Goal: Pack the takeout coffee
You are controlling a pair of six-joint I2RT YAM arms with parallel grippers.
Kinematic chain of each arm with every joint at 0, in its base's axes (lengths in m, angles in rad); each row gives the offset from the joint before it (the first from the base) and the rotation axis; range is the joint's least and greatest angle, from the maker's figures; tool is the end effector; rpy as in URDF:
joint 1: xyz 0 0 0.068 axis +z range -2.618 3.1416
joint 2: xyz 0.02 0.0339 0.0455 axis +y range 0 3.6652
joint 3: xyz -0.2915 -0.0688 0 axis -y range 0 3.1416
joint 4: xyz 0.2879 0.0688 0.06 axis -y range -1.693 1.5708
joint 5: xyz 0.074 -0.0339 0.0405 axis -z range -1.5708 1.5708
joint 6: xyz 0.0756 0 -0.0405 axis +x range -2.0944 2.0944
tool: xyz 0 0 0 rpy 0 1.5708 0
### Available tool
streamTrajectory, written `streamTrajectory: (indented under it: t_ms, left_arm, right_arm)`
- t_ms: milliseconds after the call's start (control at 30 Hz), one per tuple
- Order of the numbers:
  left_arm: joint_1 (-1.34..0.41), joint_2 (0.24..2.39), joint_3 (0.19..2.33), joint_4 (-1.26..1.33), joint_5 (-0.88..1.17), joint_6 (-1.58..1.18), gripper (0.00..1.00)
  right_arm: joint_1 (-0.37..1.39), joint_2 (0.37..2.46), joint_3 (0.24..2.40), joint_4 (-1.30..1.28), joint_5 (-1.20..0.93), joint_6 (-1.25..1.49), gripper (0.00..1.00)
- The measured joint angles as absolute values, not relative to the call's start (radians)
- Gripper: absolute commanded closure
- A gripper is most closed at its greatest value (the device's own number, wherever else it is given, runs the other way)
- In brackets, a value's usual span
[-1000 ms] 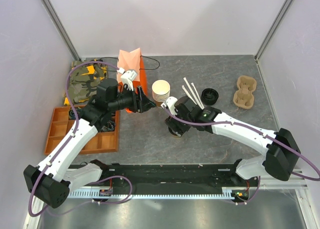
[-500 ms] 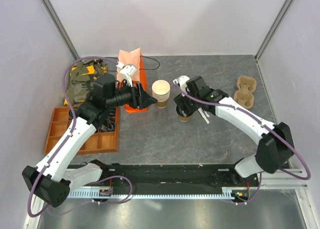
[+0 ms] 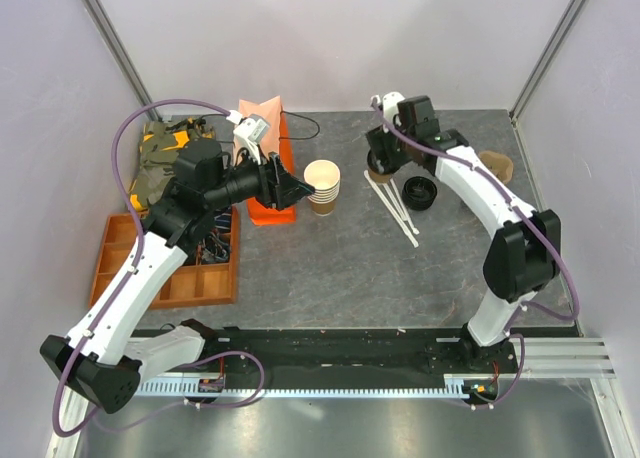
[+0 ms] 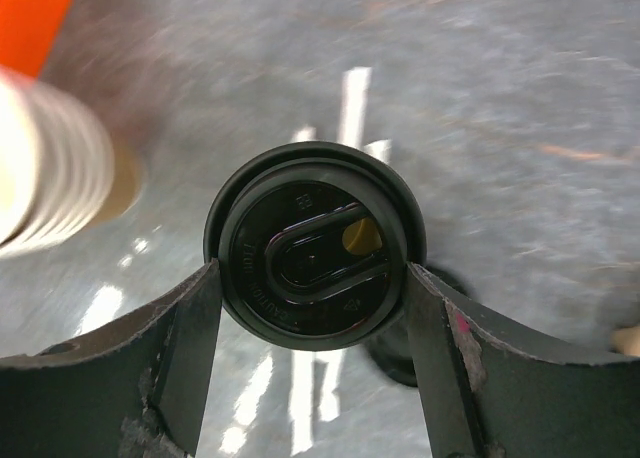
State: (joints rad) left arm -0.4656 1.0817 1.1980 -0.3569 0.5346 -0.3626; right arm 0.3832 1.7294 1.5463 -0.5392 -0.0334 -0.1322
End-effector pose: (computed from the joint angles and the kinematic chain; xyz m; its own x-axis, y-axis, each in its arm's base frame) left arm 0.2482 -0.1678 0.4307 -0.4929 -0.0939 -0.8650 0.6991 0.5491 -0.4580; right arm 0.4371 0.1789 0.3090 -0.5555 -0.3660 -0.7466 -0.4743 0.8770 -0.0770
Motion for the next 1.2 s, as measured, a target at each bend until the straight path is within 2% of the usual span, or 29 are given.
streamTrajectory:
  t_ms: [233, 467, 933, 1200]
  left_arm:
    - [-0.466, 1.082, 1.198, -0.356, 0.535, -0.358, 0.37]
    - [-0.466, 1.085, 1.198, -0.356, 0.535, -0.357, 0.37]
    - [-0.466, 1.119, 1.211, -0.357, 0.561, -0.358, 0.37]
    - [-0.461, 1.131, 1.251, -0.357, 0.561, -0.357, 0.37]
  right_arm:
    - [0.241, 1.827, 1.673, -0.533, -0.031, -0.144, 0.3]
    - [0.129, 1.83, 1.684, -0.548, -0.029, -0.18, 0.31]
    - [-0.029, 1.781, 1.565, -0.583, -0.041, -0.225, 0.3]
    - [-0.05, 1.781, 1.511, -0.607, -0.067, -0.225, 0.28]
